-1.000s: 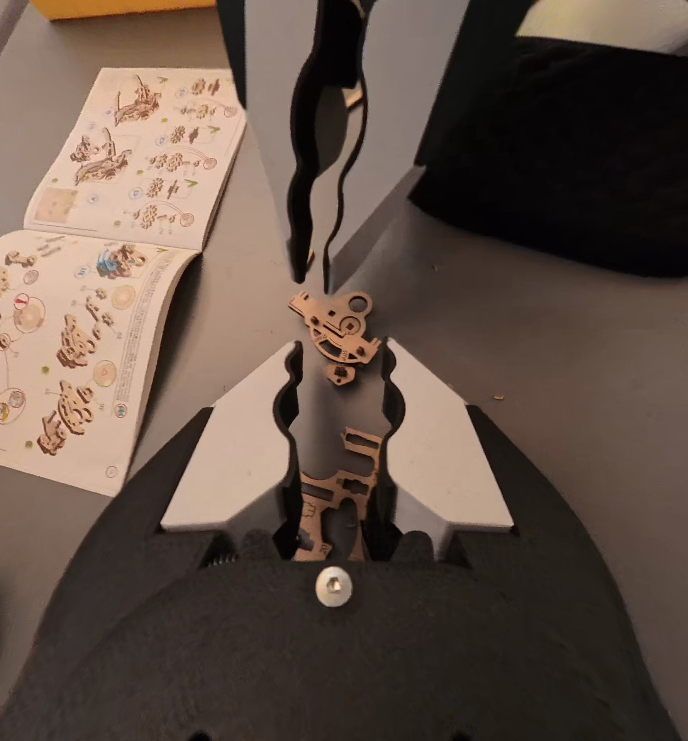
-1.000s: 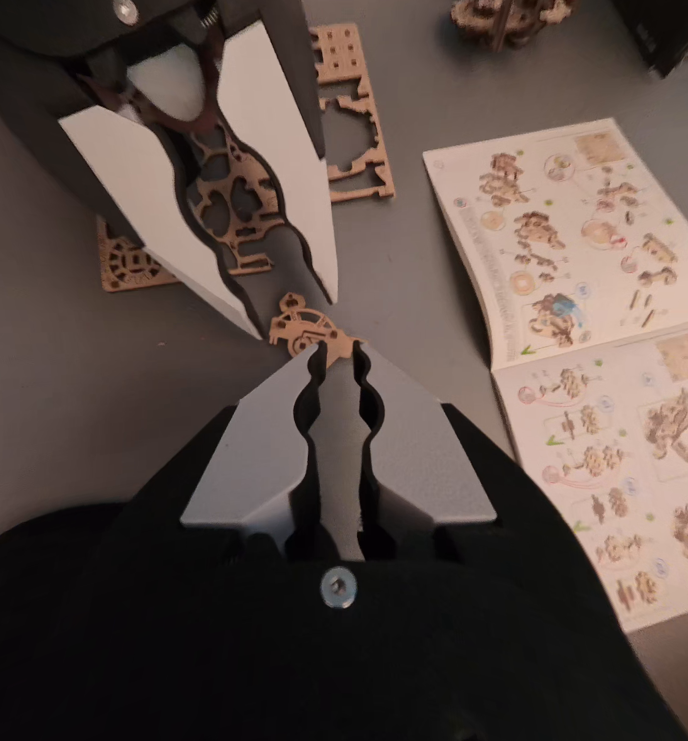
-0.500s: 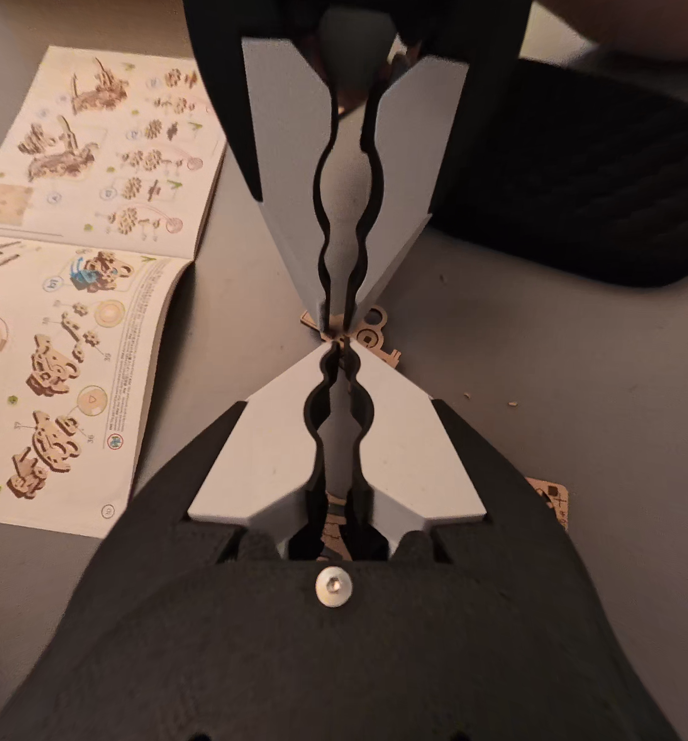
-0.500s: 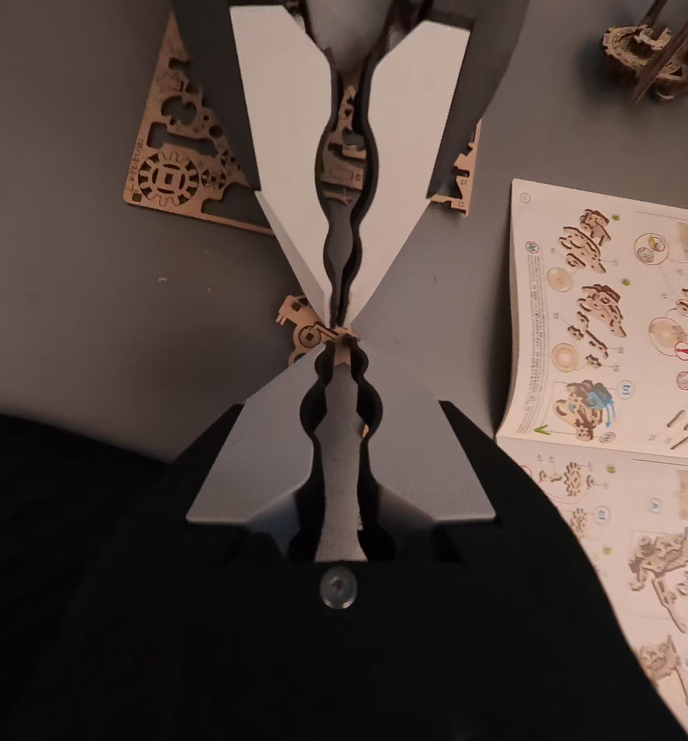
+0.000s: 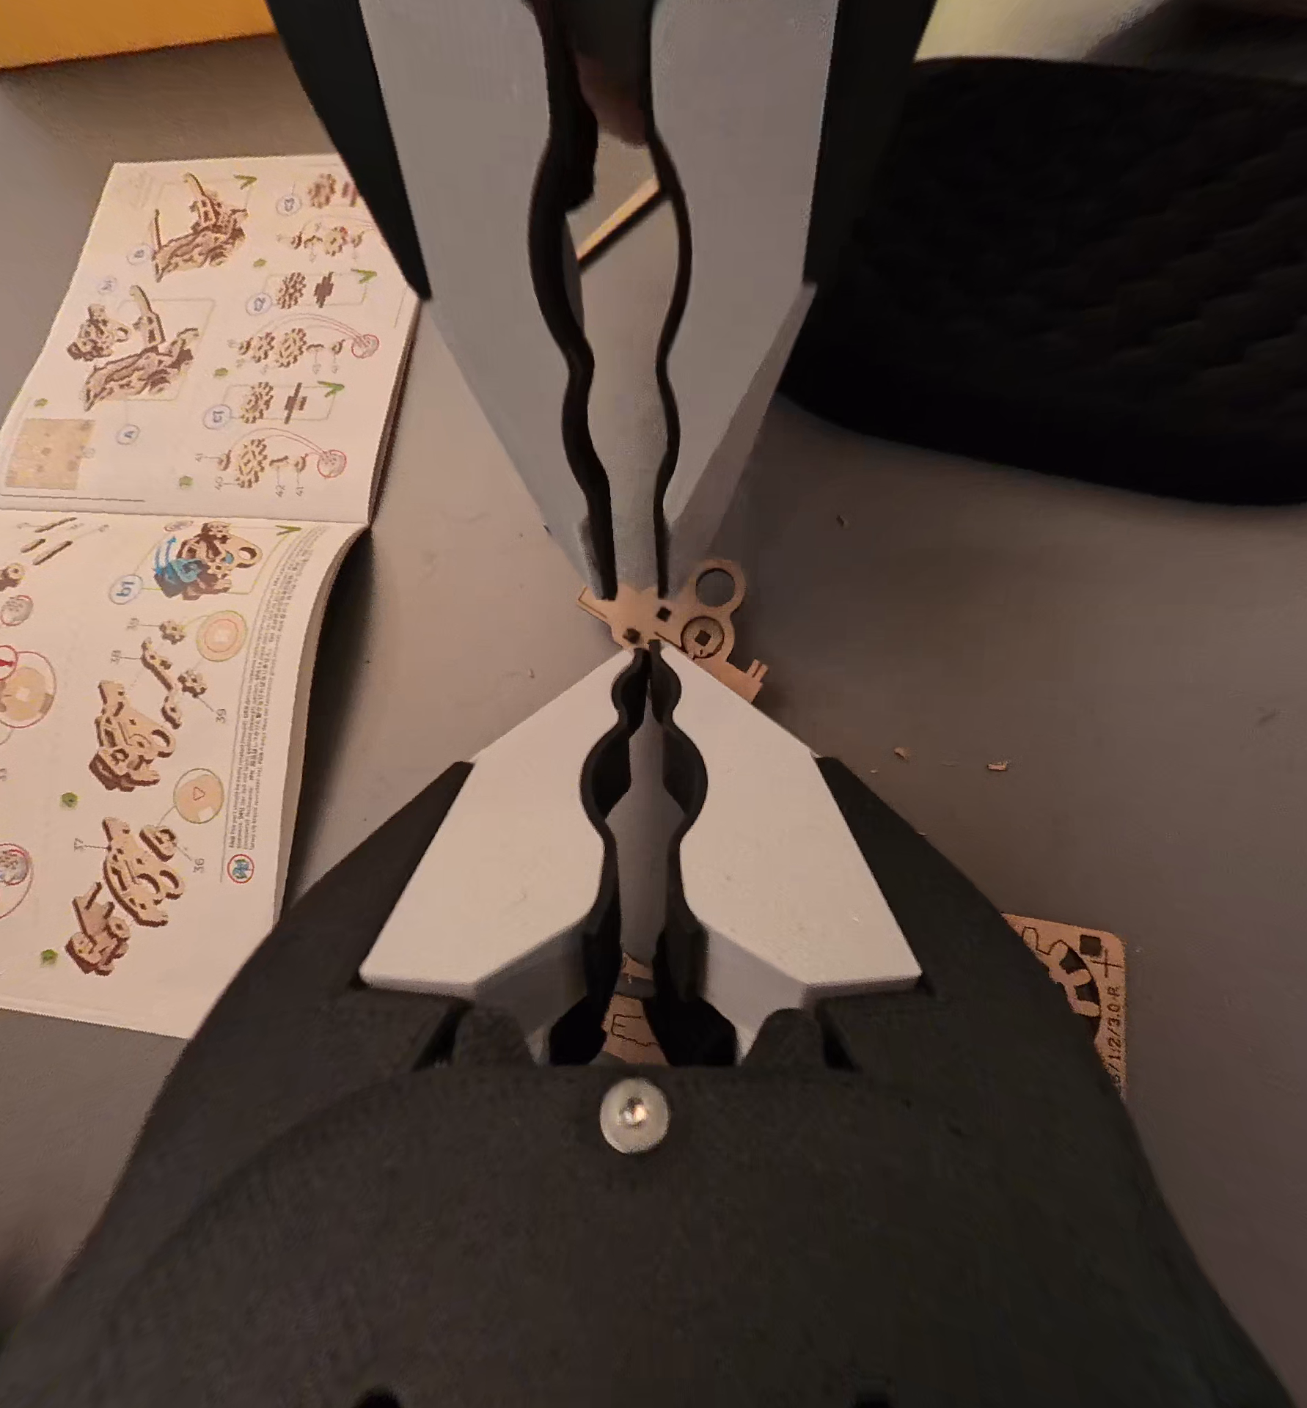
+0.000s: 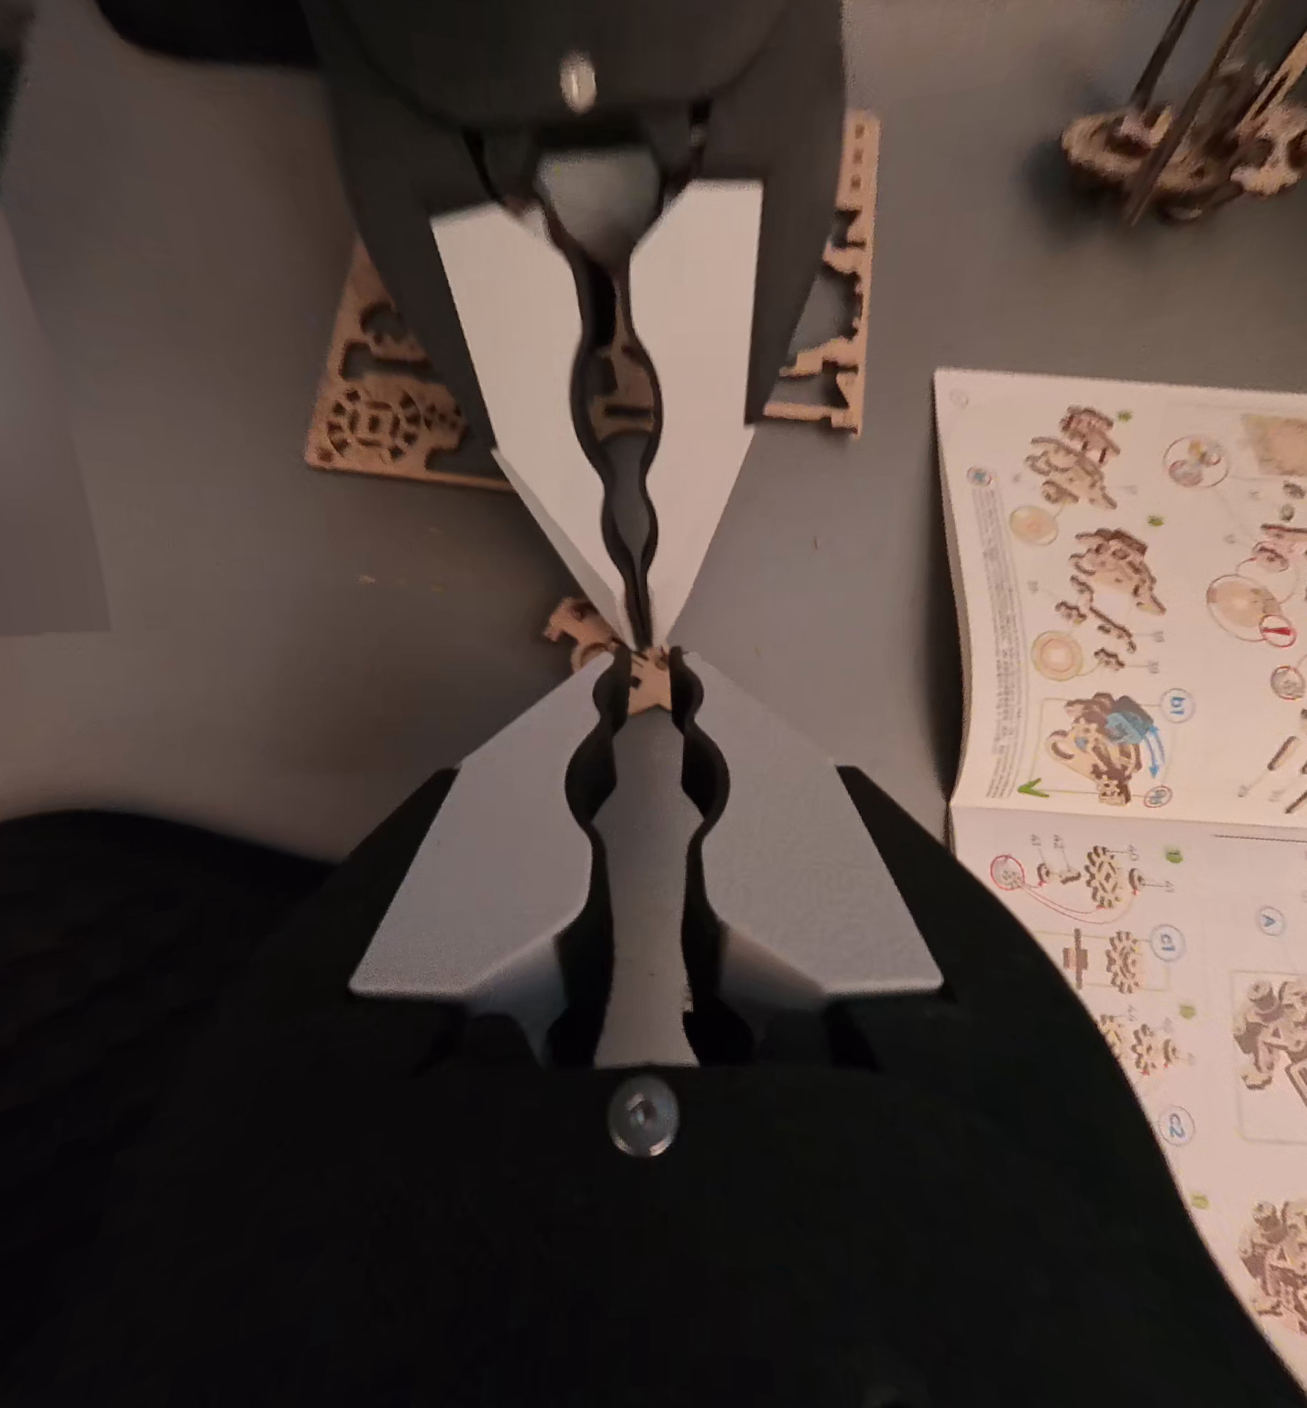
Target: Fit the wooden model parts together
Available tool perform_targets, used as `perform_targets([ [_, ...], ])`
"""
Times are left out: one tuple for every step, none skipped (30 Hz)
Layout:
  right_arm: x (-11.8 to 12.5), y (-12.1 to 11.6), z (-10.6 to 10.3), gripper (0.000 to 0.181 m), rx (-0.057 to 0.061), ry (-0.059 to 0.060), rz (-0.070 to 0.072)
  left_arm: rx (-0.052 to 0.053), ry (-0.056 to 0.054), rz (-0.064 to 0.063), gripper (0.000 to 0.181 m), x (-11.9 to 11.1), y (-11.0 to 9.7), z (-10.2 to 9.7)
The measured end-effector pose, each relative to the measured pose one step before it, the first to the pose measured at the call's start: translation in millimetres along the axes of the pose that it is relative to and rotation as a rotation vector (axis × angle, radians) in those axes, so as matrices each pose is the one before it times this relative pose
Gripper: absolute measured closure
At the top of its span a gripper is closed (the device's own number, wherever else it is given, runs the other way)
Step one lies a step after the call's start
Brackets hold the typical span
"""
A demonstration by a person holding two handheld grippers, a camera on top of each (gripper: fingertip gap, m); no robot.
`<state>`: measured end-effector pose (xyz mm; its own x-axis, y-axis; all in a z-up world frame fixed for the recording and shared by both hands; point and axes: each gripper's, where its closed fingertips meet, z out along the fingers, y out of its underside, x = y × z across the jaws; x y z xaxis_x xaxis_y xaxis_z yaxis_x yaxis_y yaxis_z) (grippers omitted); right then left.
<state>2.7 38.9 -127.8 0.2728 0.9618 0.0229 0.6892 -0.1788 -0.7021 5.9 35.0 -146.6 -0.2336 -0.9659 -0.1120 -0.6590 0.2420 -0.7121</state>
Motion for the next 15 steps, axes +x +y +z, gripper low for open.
perform_targets([
  [-1.43, -4.53, -2.52, 0.176, 0.021, -0.0009, 0.0045, -0.0051, -0.0085, 0.0116, 0.181, 0.08, 0.1, 0.05],
  [-0.8, 1.29, 2.32, 0.179, 0.001, 0.0, 0.0052, -0.0056, -0.0075, 0.0099, 0.181, 0.09, 0.0, 0.05],
  [-0.88, 10.33, 7.34, 0.179, -0.0418, -0.0054, 0.0054, -0.0058, -0.0065, 0.0069, 0.181, 0.0, -0.08, 0.06],
  [1.09, 14.0, 6.17, 0.175, -0.067, 0.0031, 0.007, -0.0041, -0.0055, 0.0072, 0.181, 0.35, -0.25, 0.04],
  [-1.6, -8.08, -3.65, 0.18, 0.0547, -0.011, 0.0113, -0.0086, -0.0007, 0.0093, 0.181, 1.12, 0.58, -0.13],
  [0.79, -0.41, -4.82, 0.179, -0.009, 0.0128, 0.0011, -0.0038, -0.0084, 0.0089, 0.181, -0.18, 0.04, 0.1],
  [-1.21, -3.53, -4.55, 0.177, 0.0116, 0.0142, -0.0225, -0.0003, -0.0069, 0.009, 0.181, -0.01, -0.24, -0.02],
  [-1.93, -5.16, -1.49, 0.178, 0.0336, 0.0085, -0.0228, -0.0023, -0.0055, 0.0103, 0.181, 0.01, 0.13, 0.04],
  [0.84, 3.81, 4.25, 0.179, -0.0087, 0.0087, -0.0017, -0.0018, -0.0033, 0.0089, 0.181, 0.14, -0.16, 0.06],
  [-0.65, 13.52, 7.37, 0.176, -0.0642, -0.0103, 0.0069, 0.0013, 0.0013, 0.0022, 0.181, 0.52, -0.57, 0.32],
  [-1.72, -5.44, -0.79, 0.178, 0.0428, -0.015, 0.0049, 0.0052, 0.0057, -0.0018, 0.181, 1.1, -1.16, 0.3],
  [0.11, -2.21, -3.92, 0.178, 0.0011, 0.0037, -0.0068, -0.0016, -0.0012, 0.0023, 0.181, 0.18, -0.39, 0.48],
  [0.72, -1.79, -3.75, 0.177, -0.0039, 0.0202, -0.0288, -0.0025, -0.0023, 0.0057, 0.181, -0.09, -0.24, 0.06],
  [-1.17, -3.05, -0.82, 0.178, 0.0189, 0.0041, -0.0181, -0.0039, -0.0022, 0.003, 0.181, -0.07, 0.08, 0.03],
  [-1.13, 5.94, 4.76, 0.178, -0.018, -0.0136, 0.0126, -0.0025, -0.0022, 0.0032, 0.181, 0.09, -0.25, 0.06],
])
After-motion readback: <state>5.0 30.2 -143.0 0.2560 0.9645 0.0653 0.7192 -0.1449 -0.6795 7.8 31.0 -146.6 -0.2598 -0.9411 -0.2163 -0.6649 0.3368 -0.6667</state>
